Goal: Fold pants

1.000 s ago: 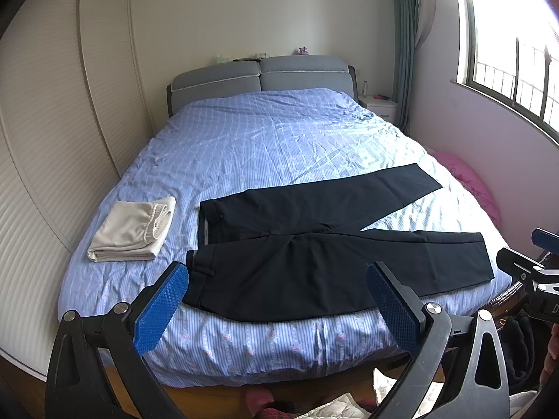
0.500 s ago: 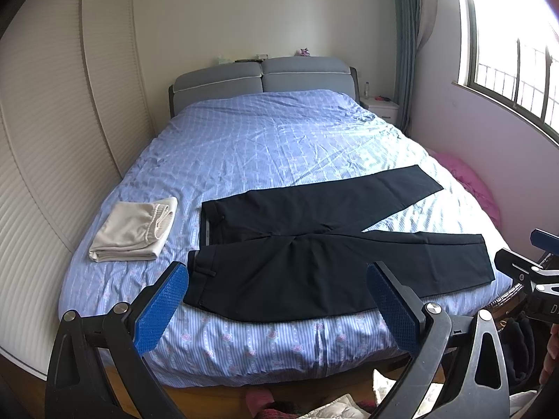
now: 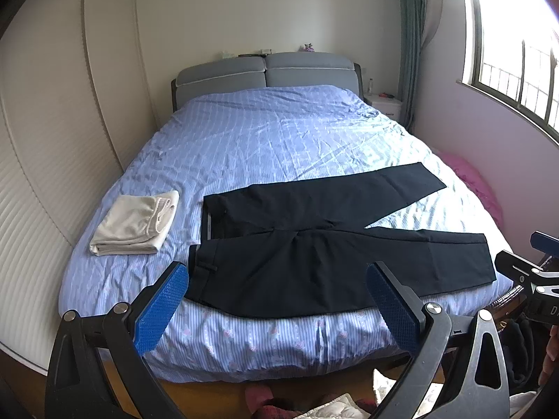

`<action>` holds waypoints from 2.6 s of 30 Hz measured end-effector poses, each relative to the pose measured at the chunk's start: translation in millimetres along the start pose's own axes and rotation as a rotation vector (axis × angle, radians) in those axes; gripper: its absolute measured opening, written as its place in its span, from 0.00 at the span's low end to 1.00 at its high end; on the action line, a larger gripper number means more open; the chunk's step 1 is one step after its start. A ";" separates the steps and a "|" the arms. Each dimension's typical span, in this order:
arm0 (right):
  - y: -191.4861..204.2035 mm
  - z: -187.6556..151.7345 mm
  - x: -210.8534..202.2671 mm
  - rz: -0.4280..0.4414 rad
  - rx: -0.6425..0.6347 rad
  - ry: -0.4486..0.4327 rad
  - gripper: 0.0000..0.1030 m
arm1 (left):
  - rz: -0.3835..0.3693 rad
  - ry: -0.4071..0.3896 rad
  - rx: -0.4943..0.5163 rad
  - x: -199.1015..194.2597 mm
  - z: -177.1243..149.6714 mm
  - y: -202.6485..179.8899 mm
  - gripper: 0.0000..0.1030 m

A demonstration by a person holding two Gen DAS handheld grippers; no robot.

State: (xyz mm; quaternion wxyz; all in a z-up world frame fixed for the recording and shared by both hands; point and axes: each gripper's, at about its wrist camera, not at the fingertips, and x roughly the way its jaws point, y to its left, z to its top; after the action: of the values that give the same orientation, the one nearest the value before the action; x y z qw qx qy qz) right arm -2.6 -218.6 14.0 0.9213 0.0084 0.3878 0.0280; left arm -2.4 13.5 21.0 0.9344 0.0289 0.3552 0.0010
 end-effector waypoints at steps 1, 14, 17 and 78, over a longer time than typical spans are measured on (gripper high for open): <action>-0.4 0.3 0.8 0.003 -0.002 0.008 1.00 | 0.002 0.004 -0.002 0.7 -0.5 -0.2 1.00; 16.5 -7.3 54.5 0.118 0.012 0.145 1.00 | 0.117 0.125 -0.082 31.3 -20.7 36.9 1.00; 29.8 -12.5 81.2 0.158 0.036 0.167 1.00 | 0.153 0.160 -0.102 48.6 -29.9 56.0 1.00; 15.0 78.9 280.8 0.099 0.592 0.173 0.08 | -0.349 0.390 -0.257 297.1 56.1 145.6 0.08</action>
State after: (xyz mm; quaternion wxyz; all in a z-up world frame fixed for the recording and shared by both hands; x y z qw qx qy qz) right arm 249.0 -186.7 -130.9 0.8399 0.2930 0.4550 -0.0408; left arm 259.8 162.6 -126.3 0.8306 -0.1518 0.5245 -0.1092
